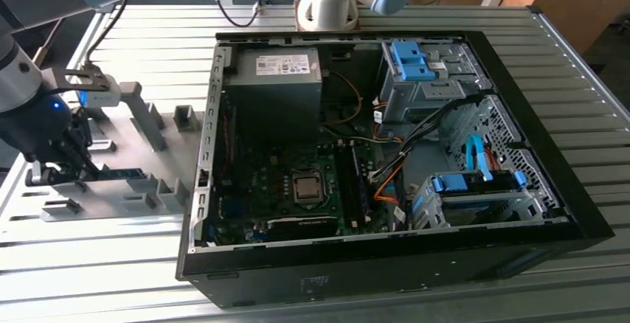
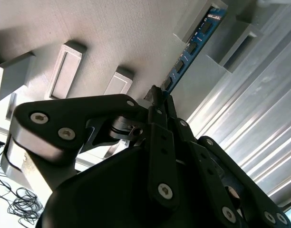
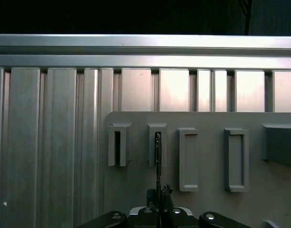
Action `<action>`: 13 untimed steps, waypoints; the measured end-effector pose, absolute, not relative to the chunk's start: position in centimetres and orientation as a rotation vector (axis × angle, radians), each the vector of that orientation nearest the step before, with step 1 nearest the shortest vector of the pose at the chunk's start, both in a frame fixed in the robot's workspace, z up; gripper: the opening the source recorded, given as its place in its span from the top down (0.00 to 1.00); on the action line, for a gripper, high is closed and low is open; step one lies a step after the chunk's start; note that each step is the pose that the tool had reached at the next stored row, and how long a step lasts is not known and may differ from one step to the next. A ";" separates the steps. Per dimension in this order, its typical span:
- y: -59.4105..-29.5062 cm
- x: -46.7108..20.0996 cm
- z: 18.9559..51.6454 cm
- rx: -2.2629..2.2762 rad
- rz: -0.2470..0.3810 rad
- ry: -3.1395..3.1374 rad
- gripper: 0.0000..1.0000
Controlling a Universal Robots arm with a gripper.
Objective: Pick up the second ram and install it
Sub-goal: 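Pick up the second ram and move it above second insertion slot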
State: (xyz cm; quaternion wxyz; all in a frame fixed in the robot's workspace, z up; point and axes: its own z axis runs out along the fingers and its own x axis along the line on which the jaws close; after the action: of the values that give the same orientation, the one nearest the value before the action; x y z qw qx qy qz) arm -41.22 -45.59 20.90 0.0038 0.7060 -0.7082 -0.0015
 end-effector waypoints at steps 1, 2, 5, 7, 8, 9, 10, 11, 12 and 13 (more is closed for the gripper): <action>-45.6 -41.2 20.9 2.213 -0.005 -2.219 0.86; -45.6 -41.2 20.9 2.213 -0.005 -2.219 0.86; -45.6 -41.2 21.0 2.213 -0.005 -2.219 0.86; -45.6 -41.2 21.1 2.213 -0.005 -2.219 0.86; -45.6 -41.2 21.2 2.213 -0.005 -2.219 0.86; -45.6 -41.2 21.2 2.213 -0.005 -2.219 0.86; -45.6 -41.2 21.3 2.213 -0.005 -2.219 0.86; -45.6 -41.2 21.4 2.213 -0.005 -2.219 0.86; -45.6 -41.2 21.4 2.213 -0.005 -2.219 0.86; -45.6 -41.2 21.4 2.213 -0.005 -2.220 0.86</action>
State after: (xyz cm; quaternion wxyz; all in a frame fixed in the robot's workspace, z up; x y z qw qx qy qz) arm -41.22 -45.59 21.44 0.0037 0.7061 -0.7081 -0.0015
